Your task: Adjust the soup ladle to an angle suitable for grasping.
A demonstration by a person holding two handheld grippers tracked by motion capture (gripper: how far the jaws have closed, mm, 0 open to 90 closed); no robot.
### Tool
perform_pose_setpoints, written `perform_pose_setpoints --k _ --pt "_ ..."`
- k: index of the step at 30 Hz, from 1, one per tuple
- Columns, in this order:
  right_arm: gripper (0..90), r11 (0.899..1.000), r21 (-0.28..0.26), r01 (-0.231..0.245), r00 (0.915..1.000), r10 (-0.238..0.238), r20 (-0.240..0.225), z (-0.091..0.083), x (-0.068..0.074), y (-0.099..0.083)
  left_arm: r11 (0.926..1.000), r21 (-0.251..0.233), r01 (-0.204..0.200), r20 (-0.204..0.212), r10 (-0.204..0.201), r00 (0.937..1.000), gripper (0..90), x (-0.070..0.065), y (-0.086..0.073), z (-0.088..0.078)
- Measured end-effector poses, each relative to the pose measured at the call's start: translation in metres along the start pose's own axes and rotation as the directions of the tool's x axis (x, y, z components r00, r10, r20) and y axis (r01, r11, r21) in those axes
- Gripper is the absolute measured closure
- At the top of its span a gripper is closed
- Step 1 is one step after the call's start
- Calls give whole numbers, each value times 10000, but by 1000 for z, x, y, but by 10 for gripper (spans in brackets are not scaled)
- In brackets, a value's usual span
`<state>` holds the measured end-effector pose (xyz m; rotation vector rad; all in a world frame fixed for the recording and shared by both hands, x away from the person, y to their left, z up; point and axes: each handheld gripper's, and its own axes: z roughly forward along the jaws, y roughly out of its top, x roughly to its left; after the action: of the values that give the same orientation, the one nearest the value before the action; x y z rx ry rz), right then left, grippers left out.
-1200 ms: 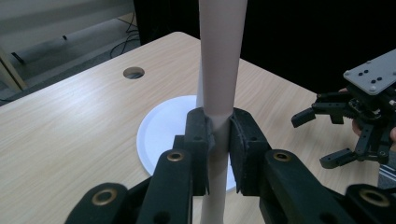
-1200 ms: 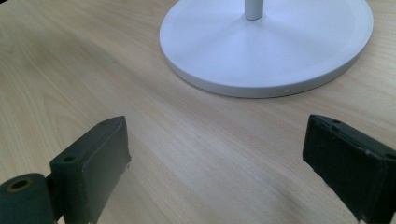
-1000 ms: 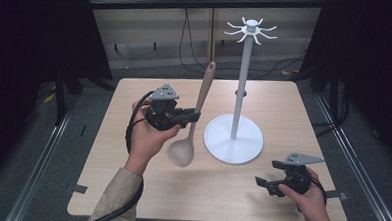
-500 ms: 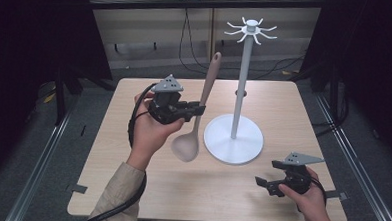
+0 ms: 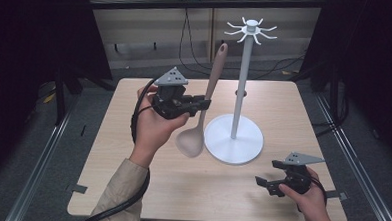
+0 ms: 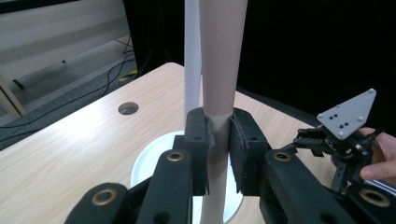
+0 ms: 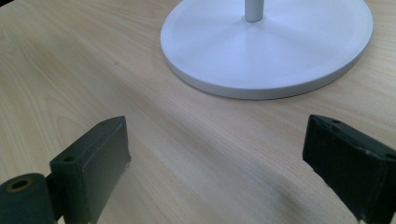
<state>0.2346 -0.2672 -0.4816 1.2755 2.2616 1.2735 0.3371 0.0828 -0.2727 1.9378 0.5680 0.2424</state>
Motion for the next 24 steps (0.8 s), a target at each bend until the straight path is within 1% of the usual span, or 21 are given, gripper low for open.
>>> perform_pose_setpoints --k 10,15,18,19,20,24 --pt "70 10000 9 7 10000 -7 4 0 1 0 9999 -91 -99 45 99 9999 785 -7 9 3" --pt "70 10000 9 -55 10000 55 27 0 1 0 9997 -60 -237 -67 237 9997 786 -9 13 4" --pt "70 10000 4 -44 10000 44 -7 0 0 0 9997 -87 -243 -106 242 9997 786 -11 14 4" --pt "70 10000 9 -61 10000 61 6 0 0 0 9995 -46 -320 -203 319 9993 785 -12 15 4" --pt "70 10000 9 -61 10000 61 6 0 0 0 9995 -72 -305 -227 303 9993 785 -13 15 5" --pt "70 10000 -35 -87 10000 87 -13 -1 0 0 9992 -43 -392 -216 391 9990 786 -14 16 6"
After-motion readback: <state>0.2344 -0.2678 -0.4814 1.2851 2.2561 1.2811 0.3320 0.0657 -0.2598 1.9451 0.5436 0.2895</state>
